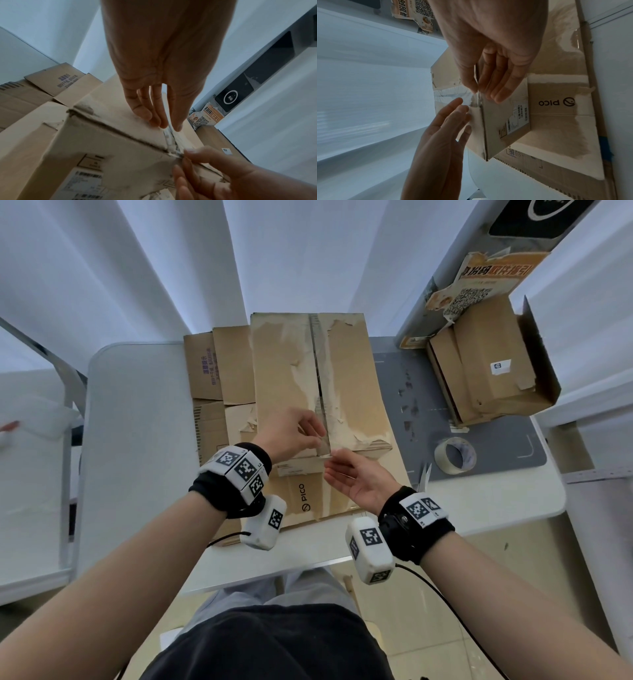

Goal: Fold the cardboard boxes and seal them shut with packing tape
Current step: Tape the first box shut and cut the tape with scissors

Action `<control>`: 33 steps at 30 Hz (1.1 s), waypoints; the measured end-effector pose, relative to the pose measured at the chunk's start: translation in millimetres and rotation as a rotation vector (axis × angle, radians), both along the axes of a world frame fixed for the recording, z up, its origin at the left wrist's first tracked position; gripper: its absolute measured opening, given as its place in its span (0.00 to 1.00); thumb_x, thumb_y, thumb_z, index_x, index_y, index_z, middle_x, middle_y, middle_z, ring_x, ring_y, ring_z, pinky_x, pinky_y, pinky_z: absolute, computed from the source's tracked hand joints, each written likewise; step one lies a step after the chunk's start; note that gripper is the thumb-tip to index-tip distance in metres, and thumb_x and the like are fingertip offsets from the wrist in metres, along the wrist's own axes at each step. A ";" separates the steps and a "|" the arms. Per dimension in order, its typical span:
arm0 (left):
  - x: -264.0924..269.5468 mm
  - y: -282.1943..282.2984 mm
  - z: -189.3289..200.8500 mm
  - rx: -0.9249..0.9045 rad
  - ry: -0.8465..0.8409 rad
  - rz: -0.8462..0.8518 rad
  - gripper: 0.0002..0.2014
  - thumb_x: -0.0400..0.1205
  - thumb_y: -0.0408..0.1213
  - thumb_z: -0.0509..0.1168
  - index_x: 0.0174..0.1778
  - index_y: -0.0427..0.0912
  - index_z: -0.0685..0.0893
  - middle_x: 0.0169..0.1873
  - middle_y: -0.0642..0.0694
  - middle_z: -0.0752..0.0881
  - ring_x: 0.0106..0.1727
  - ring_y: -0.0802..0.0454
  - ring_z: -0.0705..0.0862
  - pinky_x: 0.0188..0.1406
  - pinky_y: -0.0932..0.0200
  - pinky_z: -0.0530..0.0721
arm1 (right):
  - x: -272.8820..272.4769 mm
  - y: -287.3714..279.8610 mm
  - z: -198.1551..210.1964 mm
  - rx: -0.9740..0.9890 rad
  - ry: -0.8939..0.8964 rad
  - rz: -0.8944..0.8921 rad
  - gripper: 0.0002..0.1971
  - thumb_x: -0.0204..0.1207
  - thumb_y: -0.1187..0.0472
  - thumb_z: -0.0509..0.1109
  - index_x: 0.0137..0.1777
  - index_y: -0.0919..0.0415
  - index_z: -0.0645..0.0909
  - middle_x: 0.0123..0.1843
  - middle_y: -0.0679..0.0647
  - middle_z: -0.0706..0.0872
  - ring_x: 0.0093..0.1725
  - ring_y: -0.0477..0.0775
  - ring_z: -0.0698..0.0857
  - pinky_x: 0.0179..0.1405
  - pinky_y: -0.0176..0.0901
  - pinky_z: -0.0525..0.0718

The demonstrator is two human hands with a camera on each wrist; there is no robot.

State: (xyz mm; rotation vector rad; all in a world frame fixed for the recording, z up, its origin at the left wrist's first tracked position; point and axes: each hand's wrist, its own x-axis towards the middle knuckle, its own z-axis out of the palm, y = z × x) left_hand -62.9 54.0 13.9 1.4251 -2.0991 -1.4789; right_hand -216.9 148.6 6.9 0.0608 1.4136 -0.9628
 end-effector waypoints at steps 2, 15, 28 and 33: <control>-0.5 3.0 -2.9 -0.019 -0.004 -0.009 0.06 0.76 0.33 0.77 0.47 0.44 0.90 0.39 0.53 0.88 0.38 0.62 0.82 0.37 0.74 0.78 | -0.3 0.1 1.4 0.000 -0.014 -0.002 0.05 0.78 0.67 0.75 0.48 0.69 0.85 0.42 0.64 0.90 0.42 0.57 0.89 0.49 0.48 0.92; -2.9 14.9 1.2 -0.143 -0.003 -0.178 0.07 0.76 0.28 0.75 0.48 0.42 0.94 0.40 0.59 0.79 0.38 0.65 0.80 0.40 0.79 0.77 | -5.9 5.4 -1.2 -0.046 -0.068 0.000 0.06 0.78 0.68 0.75 0.51 0.71 0.85 0.45 0.64 0.90 0.45 0.56 0.89 0.51 0.48 0.92; -4.2 18.2 1.3 -0.105 0.038 -0.153 0.06 0.74 0.29 0.78 0.46 0.38 0.94 0.40 0.56 0.82 0.37 0.64 0.81 0.41 0.76 0.80 | -10.6 4.1 -4.3 -0.005 -0.039 0.000 0.13 0.80 0.58 0.74 0.45 0.71 0.86 0.43 0.65 0.90 0.42 0.58 0.90 0.49 0.50 0.92; -3.1 17.1 0.4 -0.100 0.040 -0.153 0.07 0.74 0.32 0.79 0.47 0.41 0.94 0.41 0.57 0.82 0.38 0.63 0.81 0.41 0.74 0.81 | -11.0 0.8 -0.1 0.021 -0.050 0.015 0.12 0.79 0.60 0.75 0.44 0.71 0.85 0.41 0.65 0.90 0.42 0.59 0.90 0.50 0.50 0.92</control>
